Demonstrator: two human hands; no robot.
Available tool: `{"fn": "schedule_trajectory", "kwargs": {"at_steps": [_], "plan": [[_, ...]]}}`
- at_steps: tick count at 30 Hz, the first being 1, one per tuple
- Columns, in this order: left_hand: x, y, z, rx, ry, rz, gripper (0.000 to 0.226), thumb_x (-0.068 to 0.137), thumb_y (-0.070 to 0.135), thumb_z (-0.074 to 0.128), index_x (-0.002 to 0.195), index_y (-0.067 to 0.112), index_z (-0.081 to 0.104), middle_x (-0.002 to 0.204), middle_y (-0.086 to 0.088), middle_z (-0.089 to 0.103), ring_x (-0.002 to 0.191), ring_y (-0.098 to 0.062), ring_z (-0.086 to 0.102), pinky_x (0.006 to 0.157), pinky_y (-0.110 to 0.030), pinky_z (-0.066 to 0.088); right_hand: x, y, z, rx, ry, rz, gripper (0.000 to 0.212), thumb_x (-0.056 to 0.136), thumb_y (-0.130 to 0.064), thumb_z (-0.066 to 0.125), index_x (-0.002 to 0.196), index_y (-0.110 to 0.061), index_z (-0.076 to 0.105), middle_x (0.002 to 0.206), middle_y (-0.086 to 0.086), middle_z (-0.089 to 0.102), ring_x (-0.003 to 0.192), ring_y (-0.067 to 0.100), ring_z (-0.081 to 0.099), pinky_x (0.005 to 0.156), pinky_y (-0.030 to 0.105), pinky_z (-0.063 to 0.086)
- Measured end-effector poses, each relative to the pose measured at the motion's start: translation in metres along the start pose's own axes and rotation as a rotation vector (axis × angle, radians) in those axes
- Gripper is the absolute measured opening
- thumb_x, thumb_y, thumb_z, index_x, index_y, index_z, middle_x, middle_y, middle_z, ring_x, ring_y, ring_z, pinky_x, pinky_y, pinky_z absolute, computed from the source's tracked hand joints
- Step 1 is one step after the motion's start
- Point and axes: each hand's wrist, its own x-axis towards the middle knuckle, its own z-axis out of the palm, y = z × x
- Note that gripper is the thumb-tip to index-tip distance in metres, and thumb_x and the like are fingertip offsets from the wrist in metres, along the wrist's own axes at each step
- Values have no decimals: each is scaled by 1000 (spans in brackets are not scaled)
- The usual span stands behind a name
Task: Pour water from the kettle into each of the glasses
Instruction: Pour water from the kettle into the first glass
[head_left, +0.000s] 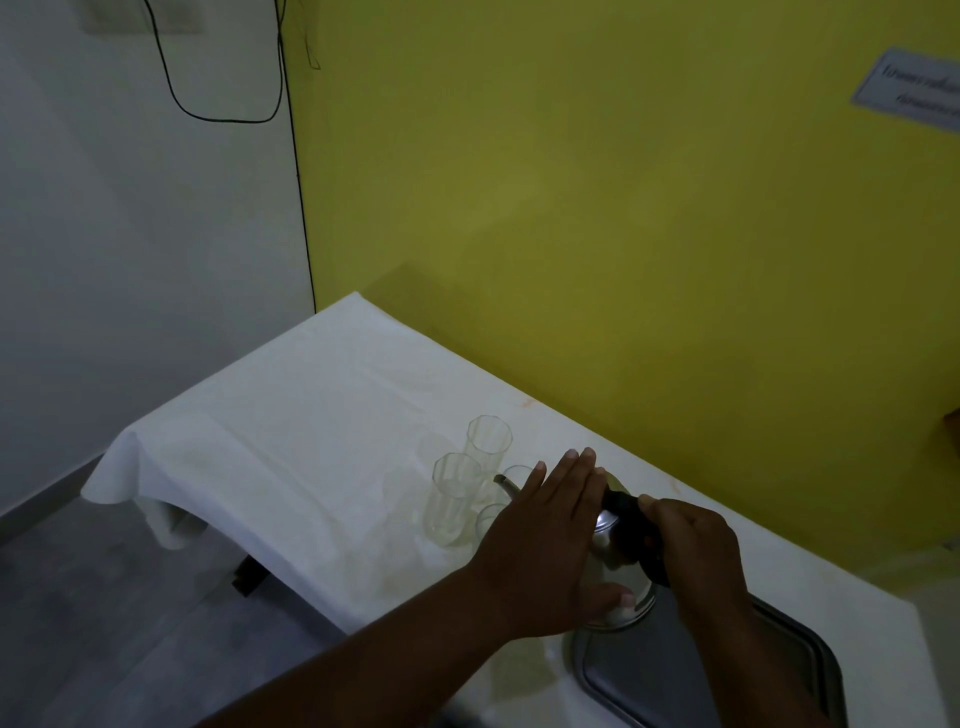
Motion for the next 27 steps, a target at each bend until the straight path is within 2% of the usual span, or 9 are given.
{"fn": "schedule_trajectory", "kwargs": {"at_steps": [8,12,14,17,19,22,24,27], "plan": [[0,0,1,-5,-2,0,99,86,67,49,151,-1,19,161,-17,8,149,-27,2,119,-47,9,0,-1,0,-12,-13,-13,31,91,-12,55,68,1,71,65,13,67,66,25,59,64,36,45],[1,0,1,-10,4,-3,100,85,67,51,151,0,19,161,-17,8,149,-27,2,119,-47,7,1,0,-1,-50,-23,-39,32,92,-11,54,64,-4,69,63,7,66,64,20,59,58,31,42],[1,-1,2,-2,7,3,100,85,67,50,151,0,19,161,-17,8,149,-28,2,118,-47,7,1,0,0,-33,-21,-37,33,92,-11,54,64,0,69,61,10,65,64,24,58,60,32,41],[1,-1,2,-6,-5,-3,101,85,68,50,152,0,17,161,-17,5,149,-27,0,119,-47,6,3,2,0,13,-5,-5,36,90,-12,56,56,-5,66,45,-3,60,59,24,54,60,34,40],[2,-1,2,-3,-6,-3,101,85,68,50,152,0,17,161,-17,6,149,-27,1,119,-48,7,4,4,0,-1,-20,-7,37,90,-13,56,55,-11,66,45,-8,61,61,23,56,60,34,42],[2,-1,2,7,1,2,100,85,68,46,151,-1,19,161,-18,9,148,-29,4,118,-48,9,5,5,-1,-21,-29,-28,36,91,-11,55,58,-5,66,47,-2,61,60,21,56,58,33,42],[3,-1,1,13,-3,2,99,85,68,45,152,-1,18,161,-18,8,148,-29,3,118,-48,9,5,5,0,-37,-39,-50,33,91,-10,54,62,0,66,54,1,61,60,17,56,56,26,42],[4,-2,1,14,-24,-7,100,85,68,47,152,0,16,161,-17,5,149,-28,0,118,-48,9,6,5,1,23,-28,-24,33,92,-10,54,66,5,68,59,10,62,62,23,56,58,33,41]]}}
